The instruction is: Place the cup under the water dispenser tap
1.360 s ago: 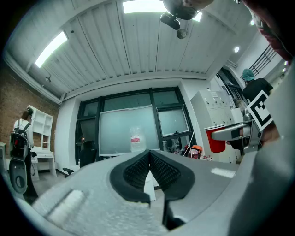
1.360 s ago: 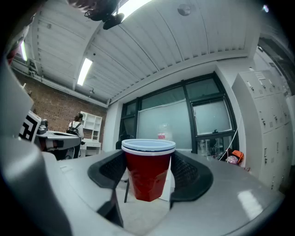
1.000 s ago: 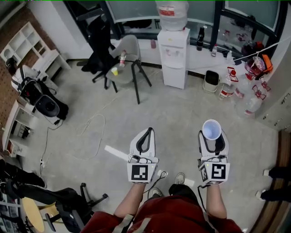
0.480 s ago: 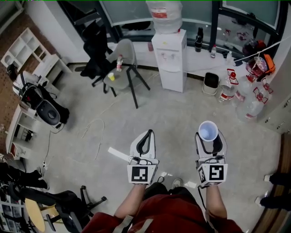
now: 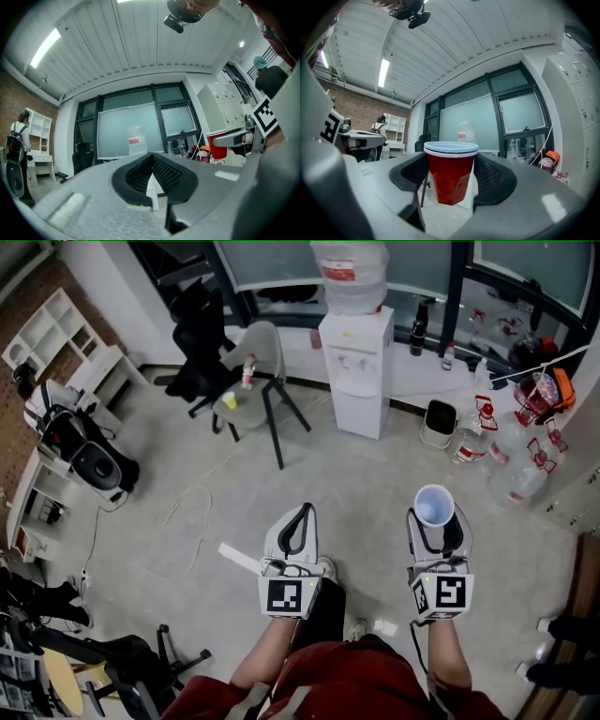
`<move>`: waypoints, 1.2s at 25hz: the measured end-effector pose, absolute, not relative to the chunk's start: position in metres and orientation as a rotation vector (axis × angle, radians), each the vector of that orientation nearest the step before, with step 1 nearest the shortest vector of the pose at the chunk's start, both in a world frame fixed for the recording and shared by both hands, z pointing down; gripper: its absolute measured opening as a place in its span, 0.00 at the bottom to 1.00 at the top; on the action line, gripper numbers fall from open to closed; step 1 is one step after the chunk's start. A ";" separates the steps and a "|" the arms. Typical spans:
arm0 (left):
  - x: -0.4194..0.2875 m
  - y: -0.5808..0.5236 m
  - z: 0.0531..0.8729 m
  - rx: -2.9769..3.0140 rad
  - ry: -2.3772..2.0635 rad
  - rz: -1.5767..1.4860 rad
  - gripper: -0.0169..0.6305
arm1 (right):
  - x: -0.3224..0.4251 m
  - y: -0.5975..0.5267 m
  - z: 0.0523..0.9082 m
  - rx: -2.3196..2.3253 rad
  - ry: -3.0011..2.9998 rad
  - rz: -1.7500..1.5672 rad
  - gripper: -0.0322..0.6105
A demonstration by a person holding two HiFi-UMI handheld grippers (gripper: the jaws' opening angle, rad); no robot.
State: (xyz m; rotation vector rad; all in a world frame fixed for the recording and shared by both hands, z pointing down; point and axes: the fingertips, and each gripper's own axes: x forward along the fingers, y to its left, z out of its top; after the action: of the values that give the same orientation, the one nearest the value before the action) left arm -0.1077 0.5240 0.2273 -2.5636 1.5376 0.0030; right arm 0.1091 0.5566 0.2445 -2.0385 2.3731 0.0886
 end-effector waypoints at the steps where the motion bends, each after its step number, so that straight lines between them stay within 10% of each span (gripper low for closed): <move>1: -0.110 0.515 0.229 -2.562 1.540 0.009 0.02 | 0.107 0.547 0.246 -2.039 2.379 0.091 0.52; 30: -0.192 0.172 0.262 -2.658 1.535 0.090 0.02 | 0.009 0.216 0.273 -2.127 2.441 0.047 0.52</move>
State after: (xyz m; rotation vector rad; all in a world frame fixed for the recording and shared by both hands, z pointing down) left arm -0.1918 0.1720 0.2620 -2.6578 1.5354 0.0900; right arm 0.0091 0.2163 0.2729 -2.1268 2.4414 0.0467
